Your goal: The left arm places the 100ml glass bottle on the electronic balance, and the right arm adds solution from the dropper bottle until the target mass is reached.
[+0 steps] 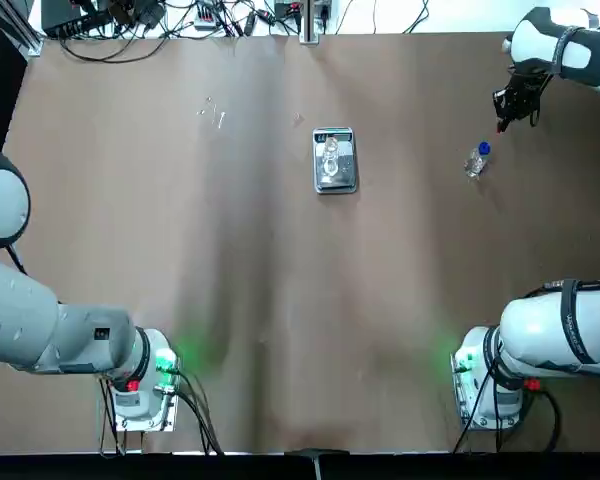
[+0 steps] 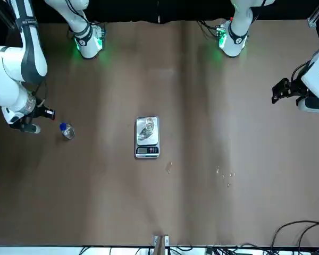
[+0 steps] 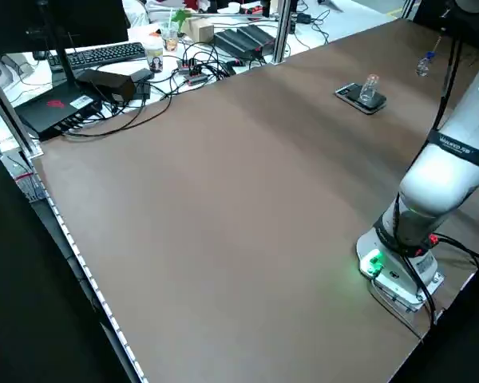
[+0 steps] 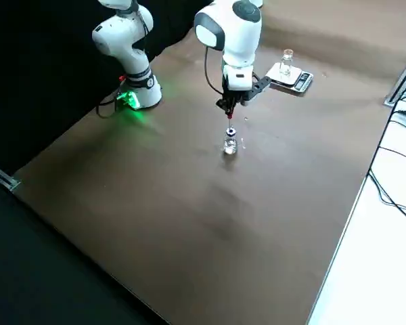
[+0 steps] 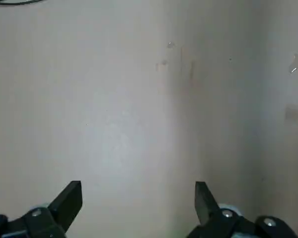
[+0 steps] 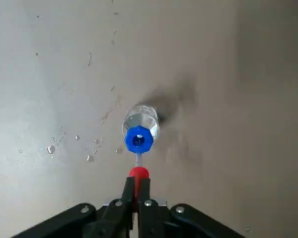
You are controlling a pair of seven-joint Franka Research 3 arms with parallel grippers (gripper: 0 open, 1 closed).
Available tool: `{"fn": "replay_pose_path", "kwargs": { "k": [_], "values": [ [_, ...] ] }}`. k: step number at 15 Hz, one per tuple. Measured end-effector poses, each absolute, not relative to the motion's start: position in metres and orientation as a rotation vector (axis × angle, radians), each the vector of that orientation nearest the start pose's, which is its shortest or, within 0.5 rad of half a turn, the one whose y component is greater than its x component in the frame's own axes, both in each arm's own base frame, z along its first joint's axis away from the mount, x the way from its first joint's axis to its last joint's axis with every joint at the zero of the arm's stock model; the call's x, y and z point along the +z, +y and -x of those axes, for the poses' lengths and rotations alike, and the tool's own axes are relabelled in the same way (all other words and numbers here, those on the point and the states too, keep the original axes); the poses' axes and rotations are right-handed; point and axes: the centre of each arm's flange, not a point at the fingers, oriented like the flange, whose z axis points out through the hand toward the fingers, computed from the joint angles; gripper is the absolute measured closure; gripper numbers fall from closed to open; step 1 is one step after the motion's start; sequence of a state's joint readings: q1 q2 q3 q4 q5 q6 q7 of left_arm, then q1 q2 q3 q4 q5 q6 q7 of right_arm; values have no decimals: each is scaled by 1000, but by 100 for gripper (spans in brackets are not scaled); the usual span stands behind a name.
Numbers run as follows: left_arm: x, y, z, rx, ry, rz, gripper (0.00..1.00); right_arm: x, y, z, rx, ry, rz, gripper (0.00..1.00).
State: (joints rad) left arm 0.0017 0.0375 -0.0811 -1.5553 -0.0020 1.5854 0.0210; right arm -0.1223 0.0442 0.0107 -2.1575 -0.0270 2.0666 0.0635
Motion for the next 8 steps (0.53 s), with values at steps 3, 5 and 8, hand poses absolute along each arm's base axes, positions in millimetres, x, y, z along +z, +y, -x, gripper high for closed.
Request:
{"fn": "replay_pose_path", "kwargs": {
  "k": [3, 5, 8],
  "values": [
    [612, -44, -565, 12, 158, 3142, 0, 365, -60, -525, 219, 255, 3143, 95],
    [612, -44, -565, 12, 158, 3142, 0, 364, -60, -525, 217, 255, 3143, 95],
    [612, -44, -565, 12, 158, 3142, 0, 364, -60, -526, 208, 257, 3144, 95]
  ]
}}
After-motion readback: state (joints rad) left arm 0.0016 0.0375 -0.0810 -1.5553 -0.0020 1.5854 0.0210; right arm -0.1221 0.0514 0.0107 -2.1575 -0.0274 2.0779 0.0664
